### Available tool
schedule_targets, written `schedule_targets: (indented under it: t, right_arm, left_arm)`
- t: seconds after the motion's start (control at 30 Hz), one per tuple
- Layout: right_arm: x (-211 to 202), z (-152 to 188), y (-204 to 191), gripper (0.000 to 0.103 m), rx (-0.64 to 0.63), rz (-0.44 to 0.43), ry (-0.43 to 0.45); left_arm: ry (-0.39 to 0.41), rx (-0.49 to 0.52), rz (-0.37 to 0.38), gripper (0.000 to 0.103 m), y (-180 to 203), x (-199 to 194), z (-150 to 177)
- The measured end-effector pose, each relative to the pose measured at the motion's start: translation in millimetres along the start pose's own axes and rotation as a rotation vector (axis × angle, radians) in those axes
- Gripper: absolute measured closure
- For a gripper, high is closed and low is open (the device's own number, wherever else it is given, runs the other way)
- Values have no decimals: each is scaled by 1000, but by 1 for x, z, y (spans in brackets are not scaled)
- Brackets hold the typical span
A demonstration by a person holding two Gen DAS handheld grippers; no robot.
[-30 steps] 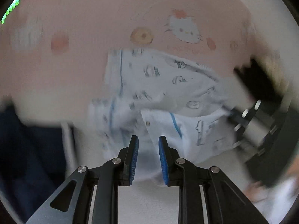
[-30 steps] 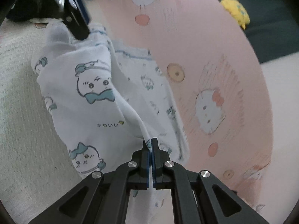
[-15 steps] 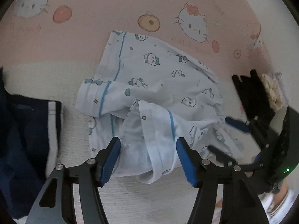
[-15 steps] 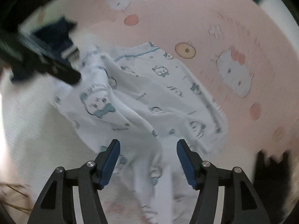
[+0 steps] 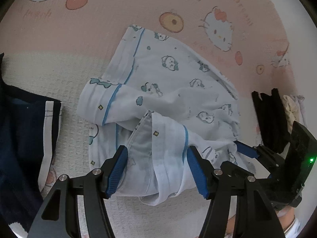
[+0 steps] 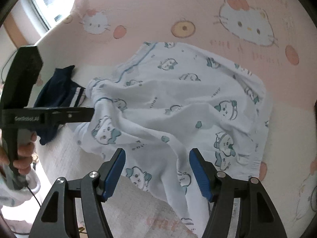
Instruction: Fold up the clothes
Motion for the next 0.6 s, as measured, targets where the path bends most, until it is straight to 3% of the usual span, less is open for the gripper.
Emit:
schedule_targets:
  t: [0.3,0.5,0.6]
  right_arm:
    - [19,-2,8,37,26,-10,-38]
    - [24,-3,19,37,107,-38,-37]
    - [27,-1,25,37,165,-61,-37]
  left_arm:
    - [13,-15,53,44,11,-9,-4]
    - [-4,-40,82,44,16,13,-9]
    - [9,-64,86,54,14,22,-7]
Point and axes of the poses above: each gripper's, at about its wrist camera, not at the fingertips, and x roughly the way its jaws point, y to its right, z to its underside, the point moved 2 cm from there along x, roughly the way its jaws point, and after that the axes turned 7 degrees about -x, right-handed, at the moved point
